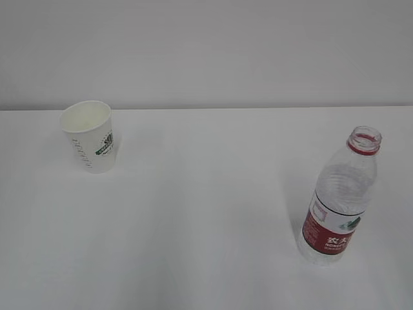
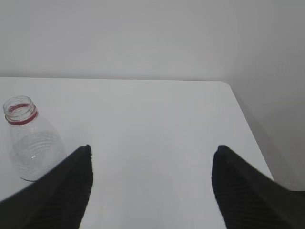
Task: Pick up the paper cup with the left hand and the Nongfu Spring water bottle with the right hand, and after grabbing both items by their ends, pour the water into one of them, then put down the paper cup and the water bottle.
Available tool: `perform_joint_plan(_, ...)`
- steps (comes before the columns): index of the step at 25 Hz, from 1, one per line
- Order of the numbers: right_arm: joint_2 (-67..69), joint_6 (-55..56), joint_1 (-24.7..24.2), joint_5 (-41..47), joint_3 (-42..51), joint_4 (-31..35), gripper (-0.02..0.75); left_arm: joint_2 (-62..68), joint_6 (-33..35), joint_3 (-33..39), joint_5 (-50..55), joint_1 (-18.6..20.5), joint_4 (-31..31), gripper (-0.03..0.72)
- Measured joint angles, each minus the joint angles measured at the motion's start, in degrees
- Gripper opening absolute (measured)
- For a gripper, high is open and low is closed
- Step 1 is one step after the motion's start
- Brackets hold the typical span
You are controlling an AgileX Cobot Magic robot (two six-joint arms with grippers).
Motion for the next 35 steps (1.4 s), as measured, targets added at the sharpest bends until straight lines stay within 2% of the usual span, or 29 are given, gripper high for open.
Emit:
perform_joint_plan(9, 6.38, 0.25, 0.0, -8.5, 0.0, 0.0, 0.587, 4.79, 0.0, 0.0, -9.17, -0.24, 0.47, 0.507)
perform_joint_plan(23, 13.58, 0.25, 0.0, -23.32, 0.0, -0.01, 0.587, 16.78, 0.0, 0.0, -28.11, -5.09, 2.91, 0.507)
perform_joint_plan(35, 19.36, 0.35, 0.0, -30.26, 0.0, -1.02, 0.587, 20.66, 0.0, 0.0, -31.21, -5.47, 2.91, 0.505)
